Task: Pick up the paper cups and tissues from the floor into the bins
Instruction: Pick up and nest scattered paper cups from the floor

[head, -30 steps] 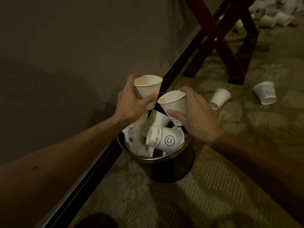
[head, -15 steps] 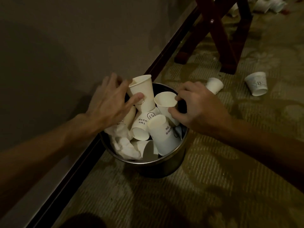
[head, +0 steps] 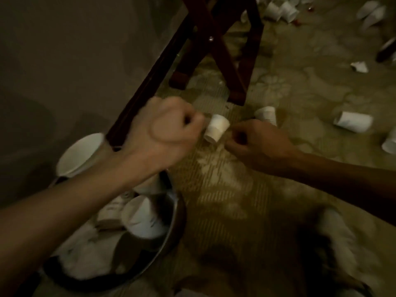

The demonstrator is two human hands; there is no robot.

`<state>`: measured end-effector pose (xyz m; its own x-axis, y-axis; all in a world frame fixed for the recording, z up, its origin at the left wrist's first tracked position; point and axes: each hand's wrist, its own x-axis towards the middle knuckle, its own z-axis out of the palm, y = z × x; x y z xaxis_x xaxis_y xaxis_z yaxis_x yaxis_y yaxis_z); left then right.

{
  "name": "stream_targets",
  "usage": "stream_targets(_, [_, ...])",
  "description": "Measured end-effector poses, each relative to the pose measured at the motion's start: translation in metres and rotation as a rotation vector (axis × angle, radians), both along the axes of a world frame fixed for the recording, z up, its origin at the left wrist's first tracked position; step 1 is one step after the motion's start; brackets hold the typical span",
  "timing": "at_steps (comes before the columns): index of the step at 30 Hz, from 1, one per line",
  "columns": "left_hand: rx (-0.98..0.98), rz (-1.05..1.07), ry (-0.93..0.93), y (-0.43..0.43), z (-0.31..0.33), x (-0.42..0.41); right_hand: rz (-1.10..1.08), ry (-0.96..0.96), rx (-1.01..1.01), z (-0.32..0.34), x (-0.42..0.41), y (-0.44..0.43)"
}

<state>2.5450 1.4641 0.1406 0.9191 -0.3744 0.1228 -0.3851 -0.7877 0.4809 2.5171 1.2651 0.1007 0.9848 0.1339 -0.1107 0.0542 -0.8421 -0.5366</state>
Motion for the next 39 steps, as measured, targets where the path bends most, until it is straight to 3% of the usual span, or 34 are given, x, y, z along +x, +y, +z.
stream_targets(4, [0.059, 0.102, 0.276, -0.098, -0.07, 0.056, -0.269, 0.12, 0.008, -0.055, 0.044, -0.072])
stream_targets(8, [0.044, 0.236, 0.434, -0.13, -0.134, 0.095, -0.437, 0.246, 0.008, -0.11, 0.087, -0.127])
stream_targets(15, [0.118, 0.293, 0.617, -0.144, -0.211, 0.131, -0.484, 0.353, 0.081, -0.176, 0.132, -0.18])
stream_targets(20, [0.051, 0.355, 0.576, -0.15, -0.231, 0.126, -0.394, 0.287, 0.102, -0.198, 0.161, -0.188])
stream_targets(26, [0.18, 0.3, 0.435, -0.153, -0.24, 0.12, -0.308, 0.159, 0.066, -0.217, 0.186, -0.189])
stream_targets(32, [0.194, 0.246, 0.668, -0.148, -0.229, 0.141, -0.294, 0.189, 0.162, -0.22, 0.182, -0.21])
stream_targets(39, [0.111, 0.048, 0.798, -0.151, -0.205, 0.149, -0.359, 0.309, 0.318, -0.203, 0.178, -0.218])
